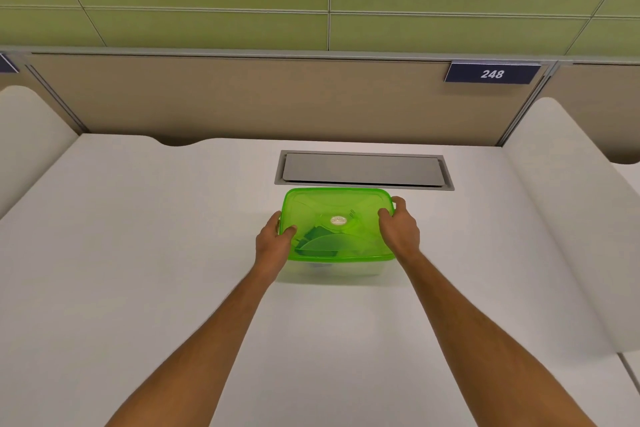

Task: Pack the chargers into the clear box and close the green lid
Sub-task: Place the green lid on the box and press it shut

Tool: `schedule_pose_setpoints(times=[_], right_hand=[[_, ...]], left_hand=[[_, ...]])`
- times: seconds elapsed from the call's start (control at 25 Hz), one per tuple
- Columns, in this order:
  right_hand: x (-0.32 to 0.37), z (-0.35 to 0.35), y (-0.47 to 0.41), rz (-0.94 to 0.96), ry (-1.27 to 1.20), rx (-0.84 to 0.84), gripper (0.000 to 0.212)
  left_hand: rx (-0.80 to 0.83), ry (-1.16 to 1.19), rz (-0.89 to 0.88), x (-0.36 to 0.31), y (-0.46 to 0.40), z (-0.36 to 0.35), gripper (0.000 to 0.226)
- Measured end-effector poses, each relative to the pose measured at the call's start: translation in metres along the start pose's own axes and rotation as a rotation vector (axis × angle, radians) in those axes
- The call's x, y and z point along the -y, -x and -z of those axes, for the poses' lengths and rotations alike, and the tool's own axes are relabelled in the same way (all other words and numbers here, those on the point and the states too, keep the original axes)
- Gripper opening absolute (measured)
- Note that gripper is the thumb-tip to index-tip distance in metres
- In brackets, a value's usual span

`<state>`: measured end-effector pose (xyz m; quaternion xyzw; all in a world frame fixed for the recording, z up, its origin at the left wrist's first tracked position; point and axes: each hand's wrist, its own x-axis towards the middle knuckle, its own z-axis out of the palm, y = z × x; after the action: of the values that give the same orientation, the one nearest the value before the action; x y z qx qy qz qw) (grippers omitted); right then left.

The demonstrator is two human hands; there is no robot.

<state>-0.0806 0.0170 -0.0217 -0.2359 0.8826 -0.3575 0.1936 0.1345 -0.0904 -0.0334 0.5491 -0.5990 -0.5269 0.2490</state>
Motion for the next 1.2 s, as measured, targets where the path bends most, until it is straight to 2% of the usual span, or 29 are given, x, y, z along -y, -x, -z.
schedule_pose_setpoints(times=[0.16, 0.32, 0.48, 0.72, 1.04, 1.2], right_hand=[[0.009, 0.005, -0.019, -0.075, 0.009, 0.026, 0.051], [0.016, -0.001, -0.039, -0.080, -0.013, 0.091, 0.052], [0.017, -0.006, -0.053, -0.084, -0.006, 0.043, 0.049], [0.013, -0.014, -0.058, -0.080, 0.001, -0.074, 0.038], [0.009, -0.021, -0.061, -0.050, 0.049, -0.113, 0.041], [0.010, -0.023, -0.061, -0.026, 0.063, -0.129, 0.041]], left_hand=[[-0.001, 0.107, 0.086, -0.016, -0.024, 0.004, 0.051], [0.062, 0.128, 0.104, -0.029, -0.052, -0.001, 0.041], [0.071, 0.120, 0.112, -0.039, -0.069, -0.007, 0.033], [-0.031, 0.155, 0.147, -0.032, -0.078, -0.014, 0.030], [-0.152, 0.022, 0.061, -0.033, -0.081, -0.020, 0.027], [-0.215, 0.030, 0.058, -0.032, -0.079, -0.022, 0.022]])
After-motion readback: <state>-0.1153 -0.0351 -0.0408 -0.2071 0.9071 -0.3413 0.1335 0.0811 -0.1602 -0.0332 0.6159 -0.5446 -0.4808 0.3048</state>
